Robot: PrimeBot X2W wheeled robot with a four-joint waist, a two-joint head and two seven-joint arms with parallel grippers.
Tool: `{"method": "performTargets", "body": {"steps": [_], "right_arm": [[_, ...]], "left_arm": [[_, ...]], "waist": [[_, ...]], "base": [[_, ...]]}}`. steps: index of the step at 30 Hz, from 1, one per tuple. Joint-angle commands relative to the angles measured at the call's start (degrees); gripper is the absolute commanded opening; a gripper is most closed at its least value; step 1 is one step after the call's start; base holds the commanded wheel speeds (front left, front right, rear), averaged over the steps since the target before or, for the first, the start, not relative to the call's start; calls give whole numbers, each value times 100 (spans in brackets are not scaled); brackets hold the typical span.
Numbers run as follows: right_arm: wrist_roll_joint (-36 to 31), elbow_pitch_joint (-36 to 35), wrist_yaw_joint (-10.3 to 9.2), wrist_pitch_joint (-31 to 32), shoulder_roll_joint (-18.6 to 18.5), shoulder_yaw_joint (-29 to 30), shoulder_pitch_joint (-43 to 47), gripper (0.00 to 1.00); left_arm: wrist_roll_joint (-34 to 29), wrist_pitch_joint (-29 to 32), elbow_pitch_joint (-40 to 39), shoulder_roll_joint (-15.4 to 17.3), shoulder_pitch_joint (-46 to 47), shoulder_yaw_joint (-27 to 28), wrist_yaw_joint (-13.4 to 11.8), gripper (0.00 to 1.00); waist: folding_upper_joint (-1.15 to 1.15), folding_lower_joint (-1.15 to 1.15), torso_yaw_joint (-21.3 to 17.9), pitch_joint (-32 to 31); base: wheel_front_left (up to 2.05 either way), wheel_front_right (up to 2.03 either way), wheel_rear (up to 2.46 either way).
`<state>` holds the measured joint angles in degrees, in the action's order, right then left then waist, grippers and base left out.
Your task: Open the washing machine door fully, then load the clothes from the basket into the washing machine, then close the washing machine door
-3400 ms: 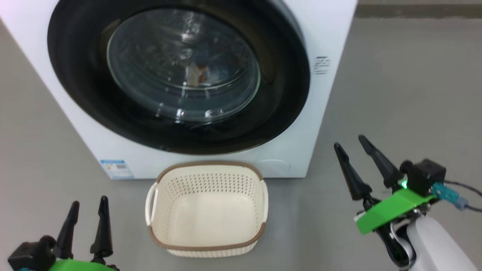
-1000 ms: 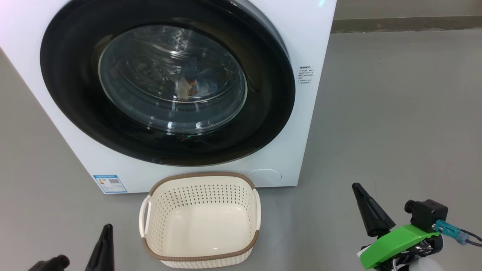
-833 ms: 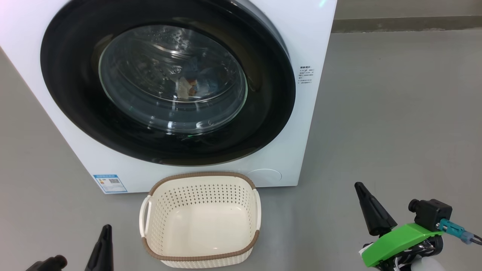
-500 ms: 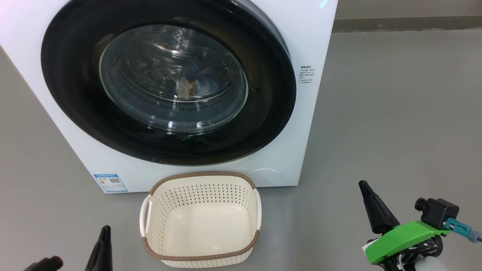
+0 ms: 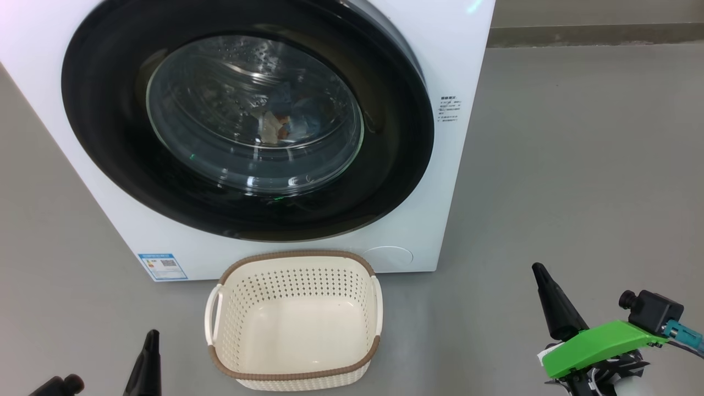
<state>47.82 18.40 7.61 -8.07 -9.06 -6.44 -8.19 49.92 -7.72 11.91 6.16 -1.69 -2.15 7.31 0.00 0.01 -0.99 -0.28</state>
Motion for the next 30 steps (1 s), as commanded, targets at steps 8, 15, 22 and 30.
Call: {"method": "performTargets", "body": {"steps": [8,15,22,30], "right_arm": [[540,-187,-5,149,34,130,-74,0],[908,-207,-5,264,82,231,-52,0],[1276,-227,-6,380,131,333,-30,0],[1752,-253,-7,530,194,464,-2,0]], "left_arm": [[483,139,-63,23,322,190,-3,0],[833,255,-35,-7,369,250,-2,0],[1184,372,-6,-37,416,310,-1,0],[1636,524,30,-76,477,388,0,0]], "waist": [[0,-1,9,3],[0,-1,18,5],[0,-1,26,8],[0,-1,37,11]], "base": [[0,0,0],[0,0,0],[0,0,0],[0,0,0]]}}
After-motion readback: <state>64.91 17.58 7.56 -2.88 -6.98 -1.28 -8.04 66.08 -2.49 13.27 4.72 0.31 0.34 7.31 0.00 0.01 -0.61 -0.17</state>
